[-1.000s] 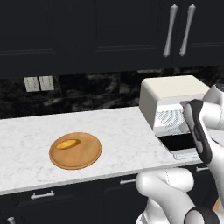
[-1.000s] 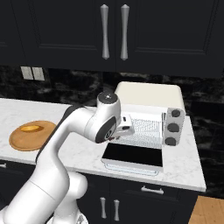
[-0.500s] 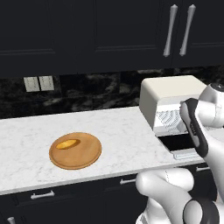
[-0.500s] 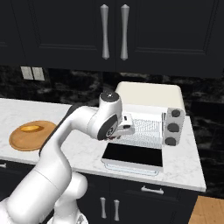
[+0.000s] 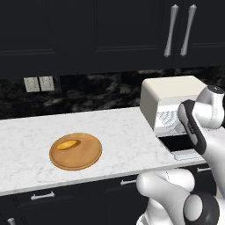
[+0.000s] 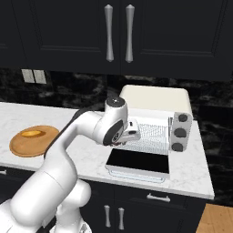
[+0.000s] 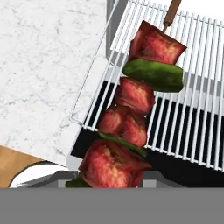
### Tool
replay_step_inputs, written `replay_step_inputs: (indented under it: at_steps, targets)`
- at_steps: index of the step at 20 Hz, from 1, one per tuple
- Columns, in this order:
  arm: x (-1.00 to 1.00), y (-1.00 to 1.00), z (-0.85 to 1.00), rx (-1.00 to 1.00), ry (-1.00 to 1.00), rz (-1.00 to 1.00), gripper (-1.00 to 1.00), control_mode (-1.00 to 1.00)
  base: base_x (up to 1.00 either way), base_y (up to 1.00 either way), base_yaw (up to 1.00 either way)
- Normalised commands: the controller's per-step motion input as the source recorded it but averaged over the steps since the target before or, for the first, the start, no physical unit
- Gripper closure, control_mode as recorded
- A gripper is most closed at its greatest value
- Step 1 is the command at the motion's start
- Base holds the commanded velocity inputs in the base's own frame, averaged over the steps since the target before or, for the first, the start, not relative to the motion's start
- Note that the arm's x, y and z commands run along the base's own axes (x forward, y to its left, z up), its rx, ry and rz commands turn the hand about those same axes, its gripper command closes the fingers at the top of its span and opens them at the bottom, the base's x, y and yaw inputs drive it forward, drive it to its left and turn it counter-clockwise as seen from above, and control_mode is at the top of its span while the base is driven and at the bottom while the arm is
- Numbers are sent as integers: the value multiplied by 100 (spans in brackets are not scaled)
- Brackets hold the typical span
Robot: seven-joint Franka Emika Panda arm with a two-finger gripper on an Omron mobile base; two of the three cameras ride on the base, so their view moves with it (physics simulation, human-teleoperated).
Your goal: Pick up the kebab skewer and baguette bread, and place them inside the toaster oven. Close the toaster oven door and start by setting the timer.
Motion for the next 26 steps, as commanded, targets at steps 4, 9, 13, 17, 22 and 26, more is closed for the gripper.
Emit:
replay_step_inputs:
  at_steps: [4, 9, 13, 17, 22, 26]
  targets:
    - [14, -1, -7, 0, 1, 0, 100, -100, 0, 0, 0]
    - [12, -13, -1, 0, 0, 0, 100, -100, 0, 0, 0]
    - [11, -6, -8, 0, 1, 0, 100, -100, 0, 0, 0]
    - [14, 0, -5, 0, 0, 0, 100, -100, 0, 0, 0]
    - [17, 0, -10, 0, 0, 0, 100, -100, 0, 0, 0]
    - [17, 0, -20, 0, 0, 0, 100, -100, 0, 0, 0]
